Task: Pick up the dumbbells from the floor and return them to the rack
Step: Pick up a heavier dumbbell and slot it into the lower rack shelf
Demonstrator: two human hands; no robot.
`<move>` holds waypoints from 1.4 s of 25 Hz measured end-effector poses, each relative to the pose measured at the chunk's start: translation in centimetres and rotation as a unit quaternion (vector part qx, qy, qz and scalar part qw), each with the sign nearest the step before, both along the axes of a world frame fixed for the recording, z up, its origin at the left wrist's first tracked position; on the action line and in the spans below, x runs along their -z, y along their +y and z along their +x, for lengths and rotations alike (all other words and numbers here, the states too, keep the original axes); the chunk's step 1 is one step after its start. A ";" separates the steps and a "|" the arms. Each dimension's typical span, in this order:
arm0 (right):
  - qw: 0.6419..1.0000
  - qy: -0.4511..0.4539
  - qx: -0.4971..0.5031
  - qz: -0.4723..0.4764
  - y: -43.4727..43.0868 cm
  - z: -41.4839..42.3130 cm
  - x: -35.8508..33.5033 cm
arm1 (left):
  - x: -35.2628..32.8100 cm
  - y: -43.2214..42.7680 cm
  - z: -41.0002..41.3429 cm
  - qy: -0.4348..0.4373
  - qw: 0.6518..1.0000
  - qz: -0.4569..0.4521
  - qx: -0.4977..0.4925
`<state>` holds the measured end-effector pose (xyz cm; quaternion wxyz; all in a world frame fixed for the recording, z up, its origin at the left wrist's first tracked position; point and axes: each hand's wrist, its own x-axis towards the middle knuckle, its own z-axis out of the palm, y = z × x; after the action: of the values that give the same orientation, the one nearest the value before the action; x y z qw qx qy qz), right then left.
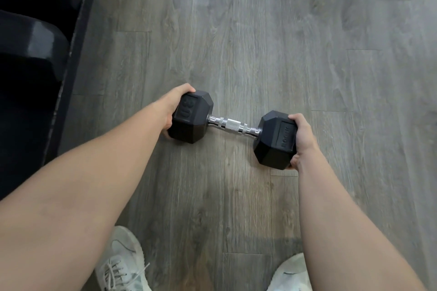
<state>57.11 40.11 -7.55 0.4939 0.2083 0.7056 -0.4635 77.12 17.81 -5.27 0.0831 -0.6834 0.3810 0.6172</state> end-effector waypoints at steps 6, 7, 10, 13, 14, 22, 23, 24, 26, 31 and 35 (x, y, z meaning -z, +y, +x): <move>0.998 -0.061 -0.028 0.009 -0.9 6.5 -4.9 | -6.4 0.9 8.2 -0.041 0.997 0.002 -0.071; 0.997 -0.070 -0.036 0.007 -1.6 7.7 -6.2 | -8.3 1.0 10.0 -0.050 0.995 0.001 -0.088; 0.991 -0.106 -0.080 -0.012 -4.2 11.6 -10.6 | -14.6 0.9 15.4 -0.069 0.987 -0.030 -0.145; 0.981 -0.134 -0.136 -0.044 -7.5 15.3 -14.5 | -21.2 0.2 19.9 -0.092 0.975 -0.083 -0.186; 0.978 -0.133 -0.154 -0.051 -8.8 16.6 -15.7 | -23.2 -0.1 21.3 -0.099 0.969 -0.101 -0.201; 0.955 -0.139 -0.230 -0.122 -18.7 27.1 -18.7 | -28.2 -6.1 32.0 -0.139 0.917 -0.234 -0.291; 0.953 -0.135 -0.239 -0.128 -19.8 28.5 -18.4 | -27.8 -7.1 33.4 -0.147 0.906 -0.255 -0.306; 0.950 -0.135 -0.252 -0.129 -20.5 29.9 -18.1 | -27.1 -7.8 34.9 -0.151 0.896 -0.271 -0.318; 0.945 -0.137 -0.269 -0.126 -21.9 32.1 -17.0 | -25.5 -9.4 37.4 -0.150 0.885 -0.294 -0.329; 0.960 -0.125 -0.248 -0.019 -23.2 36.0 -16.4 | -21.7 -11.1 40.8 -0.193 0.849 -0.321 -0.372; 0.972 -0.095 -0.217 0.007 -23.6 36.5 -17.1 | -20.4 -10.9 41.3 -0.225 0.816 -0.334 -0.415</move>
<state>93.58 16.53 9.56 0.6461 0.0973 0.6868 -0.3183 118.46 6.95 15.12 -0.3311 -0.8820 0.2150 0.2573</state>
